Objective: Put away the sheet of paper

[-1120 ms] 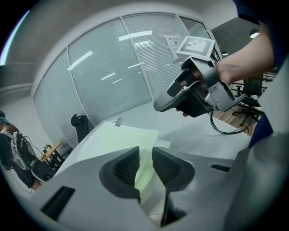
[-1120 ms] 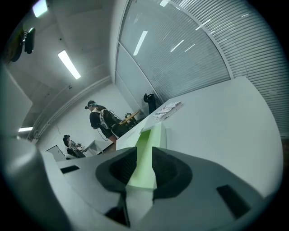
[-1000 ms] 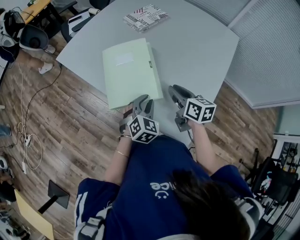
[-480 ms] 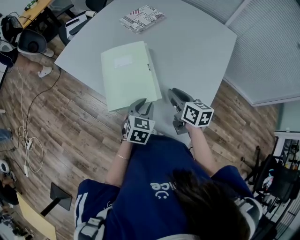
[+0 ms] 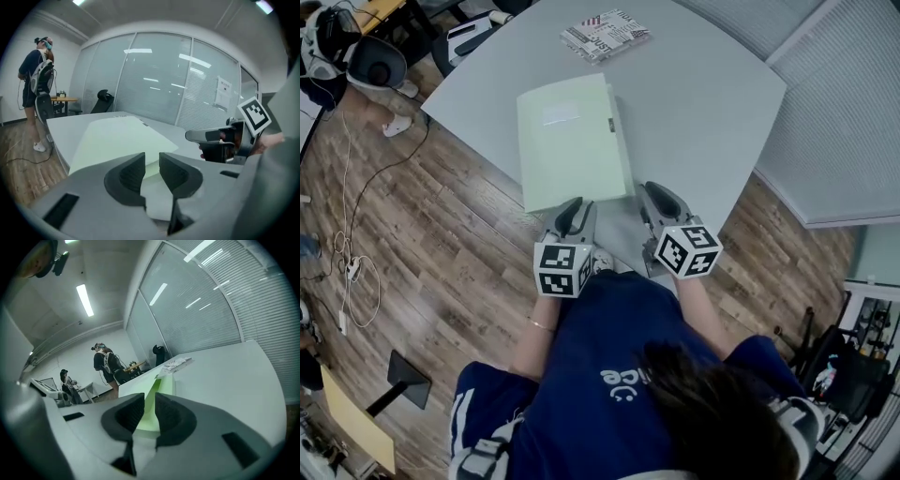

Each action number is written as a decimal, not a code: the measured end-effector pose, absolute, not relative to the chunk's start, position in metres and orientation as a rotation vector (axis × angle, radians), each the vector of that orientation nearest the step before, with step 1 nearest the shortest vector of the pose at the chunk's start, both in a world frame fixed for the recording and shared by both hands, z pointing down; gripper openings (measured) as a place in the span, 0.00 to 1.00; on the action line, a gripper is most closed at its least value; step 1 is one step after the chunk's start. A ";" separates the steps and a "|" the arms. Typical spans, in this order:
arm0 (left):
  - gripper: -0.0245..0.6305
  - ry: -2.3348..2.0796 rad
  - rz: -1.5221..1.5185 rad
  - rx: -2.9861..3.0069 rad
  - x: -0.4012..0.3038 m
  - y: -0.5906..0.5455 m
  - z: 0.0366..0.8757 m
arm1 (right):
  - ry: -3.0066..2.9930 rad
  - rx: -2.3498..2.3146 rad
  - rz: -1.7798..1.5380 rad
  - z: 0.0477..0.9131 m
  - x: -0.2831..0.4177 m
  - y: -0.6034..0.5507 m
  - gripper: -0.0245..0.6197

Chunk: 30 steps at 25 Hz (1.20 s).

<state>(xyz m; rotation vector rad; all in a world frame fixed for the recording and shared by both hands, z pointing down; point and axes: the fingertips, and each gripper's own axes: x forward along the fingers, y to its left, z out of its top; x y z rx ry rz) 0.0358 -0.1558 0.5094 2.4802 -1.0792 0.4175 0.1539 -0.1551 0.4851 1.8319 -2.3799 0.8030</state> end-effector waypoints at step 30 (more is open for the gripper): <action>0.04 -1.251 0.264 2.554 -0.019 -0.143 0.471 | -2.401 1.591 0.519 0.490 0.074 -0.133 0.05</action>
